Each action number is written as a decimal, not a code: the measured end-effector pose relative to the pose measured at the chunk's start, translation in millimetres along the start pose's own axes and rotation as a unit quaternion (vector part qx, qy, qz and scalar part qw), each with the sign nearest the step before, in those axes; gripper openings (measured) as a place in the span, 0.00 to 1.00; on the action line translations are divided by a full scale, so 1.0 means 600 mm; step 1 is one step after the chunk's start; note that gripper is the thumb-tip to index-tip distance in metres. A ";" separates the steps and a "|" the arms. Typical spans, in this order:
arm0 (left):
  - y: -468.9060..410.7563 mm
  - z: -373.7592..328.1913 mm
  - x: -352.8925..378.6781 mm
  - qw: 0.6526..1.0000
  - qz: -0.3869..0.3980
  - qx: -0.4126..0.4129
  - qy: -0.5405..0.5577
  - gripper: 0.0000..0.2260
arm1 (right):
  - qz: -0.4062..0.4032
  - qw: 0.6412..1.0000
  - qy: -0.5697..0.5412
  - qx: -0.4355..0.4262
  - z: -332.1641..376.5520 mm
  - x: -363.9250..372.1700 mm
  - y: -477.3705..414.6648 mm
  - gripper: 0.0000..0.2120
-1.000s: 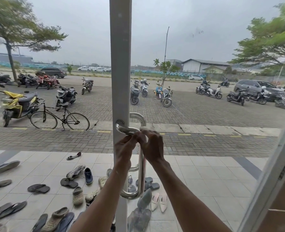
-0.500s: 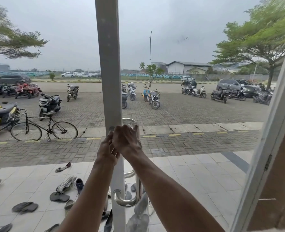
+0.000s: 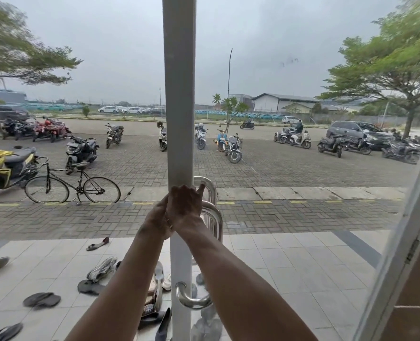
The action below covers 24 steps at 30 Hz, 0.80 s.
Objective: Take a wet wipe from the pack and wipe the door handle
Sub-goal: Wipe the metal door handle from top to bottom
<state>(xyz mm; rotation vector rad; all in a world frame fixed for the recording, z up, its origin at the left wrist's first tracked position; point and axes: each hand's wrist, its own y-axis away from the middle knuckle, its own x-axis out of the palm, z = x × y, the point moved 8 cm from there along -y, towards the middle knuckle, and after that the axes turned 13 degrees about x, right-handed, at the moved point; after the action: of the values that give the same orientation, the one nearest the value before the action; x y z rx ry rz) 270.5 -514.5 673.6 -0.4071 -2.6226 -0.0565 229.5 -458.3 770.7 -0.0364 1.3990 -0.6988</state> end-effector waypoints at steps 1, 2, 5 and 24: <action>-0.004 0.008 -0.007 1.000 -0.018 0.010 0.010 0.17 | -0.010 1.000 -0.011 0.008 -0.007 -0.003 0.001 0.08; -0.002 0.016 -0.016 0.999 -0.038 0.014 0.011 0.18 | -0.025 0.999 -0.026 0.012 -0.016 -0.008 0.002 0.09; 0.025 0.050 -0.063 0.986 -0.132 0.070 -0.074 0.17 | -0.011 0.998 -0.062 0.025 -0.040 -0.021 0.019 0.08; 0.032 -0.100 0.057 0.604 0.058 0.558 -0.566 0.26 | -0.050 0.990 -0.128 0.005 -0.044 -0.045 0.029 0.10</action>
<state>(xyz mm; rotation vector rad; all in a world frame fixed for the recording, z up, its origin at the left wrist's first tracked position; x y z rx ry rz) 274.9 -493.1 741.9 -0.0918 -2.8583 2.4689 213.0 -421.9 781.7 -0.1837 1.1527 -0.7559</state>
